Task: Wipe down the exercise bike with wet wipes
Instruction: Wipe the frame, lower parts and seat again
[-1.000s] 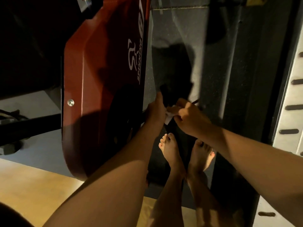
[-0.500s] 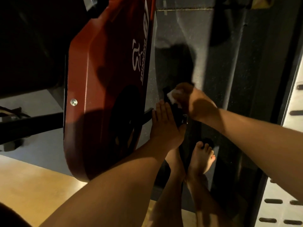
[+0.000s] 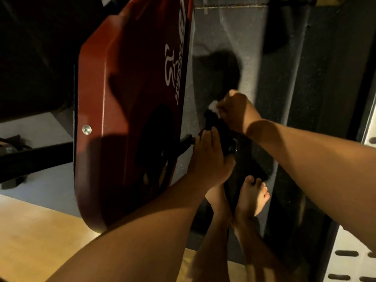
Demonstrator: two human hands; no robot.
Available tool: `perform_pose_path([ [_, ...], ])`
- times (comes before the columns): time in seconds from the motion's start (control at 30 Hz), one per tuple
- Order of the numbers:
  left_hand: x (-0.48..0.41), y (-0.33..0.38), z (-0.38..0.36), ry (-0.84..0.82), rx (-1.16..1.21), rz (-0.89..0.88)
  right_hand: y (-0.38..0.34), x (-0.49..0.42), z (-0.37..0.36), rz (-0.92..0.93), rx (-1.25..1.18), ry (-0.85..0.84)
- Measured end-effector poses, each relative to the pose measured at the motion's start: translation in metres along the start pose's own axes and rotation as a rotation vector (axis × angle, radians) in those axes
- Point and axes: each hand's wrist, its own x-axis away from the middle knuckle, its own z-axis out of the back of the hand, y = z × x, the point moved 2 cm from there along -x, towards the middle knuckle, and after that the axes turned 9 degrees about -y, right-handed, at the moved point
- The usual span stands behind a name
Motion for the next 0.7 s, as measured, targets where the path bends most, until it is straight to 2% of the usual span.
perform_pose_path([
  [0.1, 0.017, 0.003, 0.000, 0.008, 0.213, 0.006, -0.010, -0.001, 0.013, -0.006, -0.053, 0.019],
  [0.23, 0.041, -0.003, -0.008, 0.194, 0.501, 0.162, -0.036, 0.044, 0.015, 0.134, -0.119, 0.084],
  [0.3, 0.044, -0.002, -0.002, 0.228, 0.466, 0.195, -0.046, 0.058, 0.021, 0.160, -0.200, 0.174],
  [0.37, 0.040, -0.002, 0.008, 0.230, 0.367, 0.182, -0.056, 0.054, 0.028, 0.195, -0.149, 0.211],
  [0.4, 0.037, -0.002, 0.013, 0.247, 0.328, 0.167, -0.060, 0.049, 0.027, 0.258, -0.048, 0.151],
  [0.47, 0.034, 0.003, 0.021, 0.238, 0.332, 0.169, -0.063, 0.035, 0.017, 0.335, 0.198, -0.078],
  [0.53, 0.031, 0.007, 0.027, 0.207, 0.386, 0.183, -0.061, 0.017, 0.012, 0.222, 0.288, -0.207],
  [0.7, 0.029, 0.007, 0.030, 0.165, 0.380, 0.210, -0.039, -0.019, 0.017, -0.239, -0.067, -0.168],
])
